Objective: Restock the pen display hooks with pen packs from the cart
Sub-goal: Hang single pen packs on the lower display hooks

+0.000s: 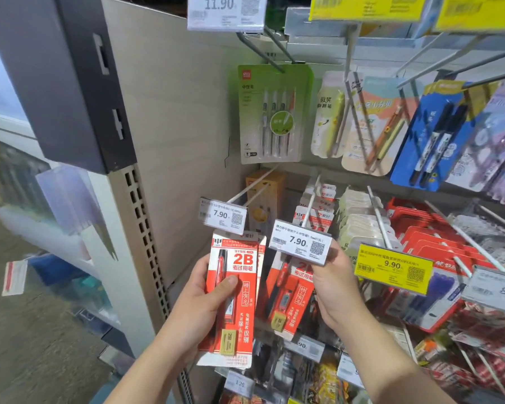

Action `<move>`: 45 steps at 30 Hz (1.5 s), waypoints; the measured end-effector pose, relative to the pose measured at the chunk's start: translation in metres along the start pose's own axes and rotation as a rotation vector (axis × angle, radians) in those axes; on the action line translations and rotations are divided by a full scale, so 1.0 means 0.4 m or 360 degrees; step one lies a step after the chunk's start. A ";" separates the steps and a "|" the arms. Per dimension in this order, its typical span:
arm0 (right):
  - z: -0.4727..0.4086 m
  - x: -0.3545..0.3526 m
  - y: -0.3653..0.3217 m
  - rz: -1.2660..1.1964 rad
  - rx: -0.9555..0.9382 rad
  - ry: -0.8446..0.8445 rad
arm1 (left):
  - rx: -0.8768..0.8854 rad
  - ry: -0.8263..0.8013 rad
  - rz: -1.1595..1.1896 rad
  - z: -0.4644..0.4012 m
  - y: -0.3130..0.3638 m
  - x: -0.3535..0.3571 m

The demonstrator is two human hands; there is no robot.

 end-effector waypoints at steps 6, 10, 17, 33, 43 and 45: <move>-0.020 0.003 0.014 0.0030 -0.0025 0.0057 | -0.0030 0.0035 0.0003 0.000 -0.005 -0.014; -0.038 0.012 0.003 0.0013 -0.0105 0.0127 | -0.0052 0.0060 0.0038 0.006 -0.008 -0.020; -0.093 0.041 -0.003 -0.0471 0.0043 0.0373 | -0.0080 0.0057 0.0037 0.016 -0.014 -0.027; -0.135 0.006 0.043 -0.0465 0.0326 0.0671 | -0.0067 -0.0046 -0.0049 0.026 -0.019 -0.006; -0.045 0.021 0.093 0.0076 0.0271 0.0463 | -0.0064 -0.0090 0.0042 0.027 -0.017 0.024; -0.031 0.021 0.104 0.0027 0.0297 0.0442 | -0.0061 -0.0098 0.0067 0.025 -0.020 0.030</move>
Point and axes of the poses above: each hand's wrist, its own z-axis away from the middle knuckle, its own x-axis out of the palm, y = z × x, the point moved 3 cm from there along -z, towards the middle knuckle, and after that the axes turned 6 degrees about -z, right-handed, at the moved point
